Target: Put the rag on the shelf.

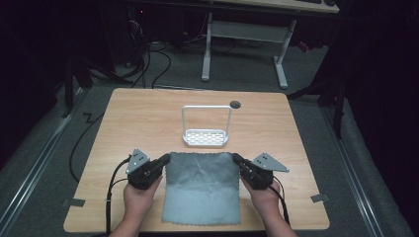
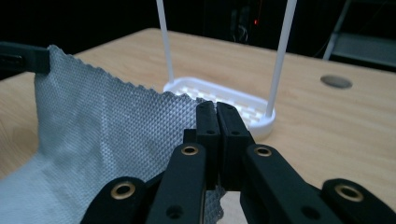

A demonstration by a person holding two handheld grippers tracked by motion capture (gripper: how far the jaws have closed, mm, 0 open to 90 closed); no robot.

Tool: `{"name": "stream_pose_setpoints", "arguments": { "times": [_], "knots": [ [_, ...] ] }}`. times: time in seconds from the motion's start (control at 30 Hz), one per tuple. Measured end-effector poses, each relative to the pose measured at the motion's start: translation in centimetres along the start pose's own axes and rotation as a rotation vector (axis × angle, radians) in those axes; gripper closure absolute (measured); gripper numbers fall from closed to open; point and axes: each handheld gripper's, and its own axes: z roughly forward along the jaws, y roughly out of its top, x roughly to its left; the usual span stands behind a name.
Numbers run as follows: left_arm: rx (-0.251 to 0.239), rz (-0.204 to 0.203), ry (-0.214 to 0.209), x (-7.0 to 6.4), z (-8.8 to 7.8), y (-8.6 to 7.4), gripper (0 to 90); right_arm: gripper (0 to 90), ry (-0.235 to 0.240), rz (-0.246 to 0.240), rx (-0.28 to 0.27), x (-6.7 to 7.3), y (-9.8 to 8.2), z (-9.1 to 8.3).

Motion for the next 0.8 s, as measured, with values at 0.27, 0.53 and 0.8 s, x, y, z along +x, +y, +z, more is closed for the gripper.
{"name": "stream_pose_setpoints", "arguments": {
  "times": [0.27,0.53,0.8],
  "knots": [
    [-0.040,0.013,0.016,-0.1,0.8,1.8,90.0,89.2,-0.008,-0.015,-0.065,0.0,1.9,0.0],
    [-0.116,0.041,0.008,-0.6,0.8,4.8,90.0,89.2,-0.022,-0.013,-0.133,-0.9,4.3,-0.3],
    [-0.184,0.087,0.006,-1.1,0.3,8.1,90.0,89.2,-0.040,-0.023,-0.199,-1.6,7.2,-1.0]
  ]
}}
